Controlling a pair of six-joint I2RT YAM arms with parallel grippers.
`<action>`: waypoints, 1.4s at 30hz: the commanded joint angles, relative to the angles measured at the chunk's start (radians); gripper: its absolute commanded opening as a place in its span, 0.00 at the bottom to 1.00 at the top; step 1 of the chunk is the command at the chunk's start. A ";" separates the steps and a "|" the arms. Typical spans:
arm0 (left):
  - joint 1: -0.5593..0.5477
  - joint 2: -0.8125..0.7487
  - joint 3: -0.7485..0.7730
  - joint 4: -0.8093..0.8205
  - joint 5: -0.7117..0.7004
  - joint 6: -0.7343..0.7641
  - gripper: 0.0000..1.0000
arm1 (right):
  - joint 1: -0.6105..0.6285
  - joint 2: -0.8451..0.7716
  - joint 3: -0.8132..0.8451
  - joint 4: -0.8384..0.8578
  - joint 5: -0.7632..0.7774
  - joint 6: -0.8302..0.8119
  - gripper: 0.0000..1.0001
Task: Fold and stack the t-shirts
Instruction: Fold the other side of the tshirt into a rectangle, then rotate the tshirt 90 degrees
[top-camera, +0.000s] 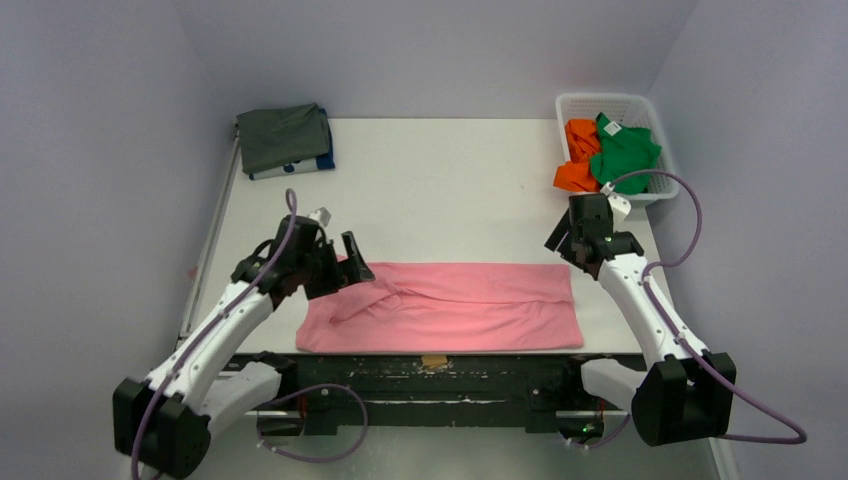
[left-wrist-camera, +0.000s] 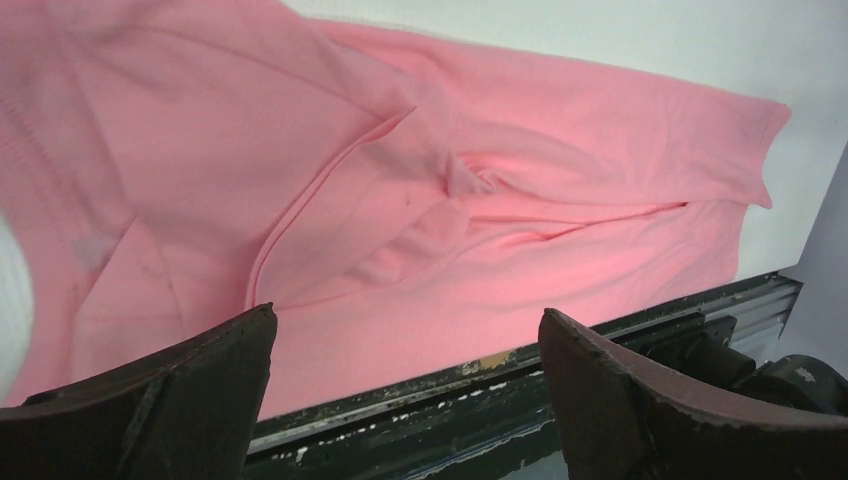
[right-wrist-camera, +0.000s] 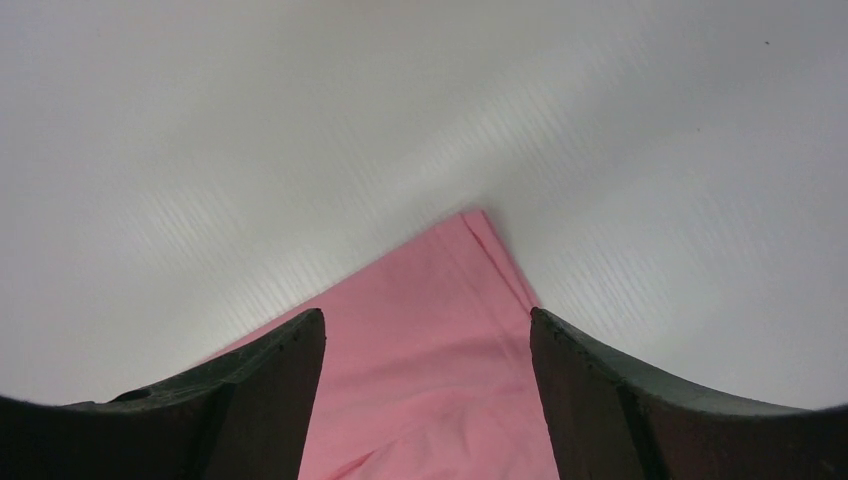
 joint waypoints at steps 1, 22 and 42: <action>-0.005 0.240 0.086 0.221 0.100 0.071 1.00 | -0.004 0.010 0.013 0.103 -0.096 -0.071 0.74; -0.208 0.367 0.046 0.221 0.229 0.110 1.00 | -0.003 0.009 -0.018 0.087 -0.041 -0.166 0.78; -0.228 0.075 0.026 0.134 0.050 -0.019 1.00 | 0.041 -0.043 -0.064 0.220 -0.322 -0.296 0.81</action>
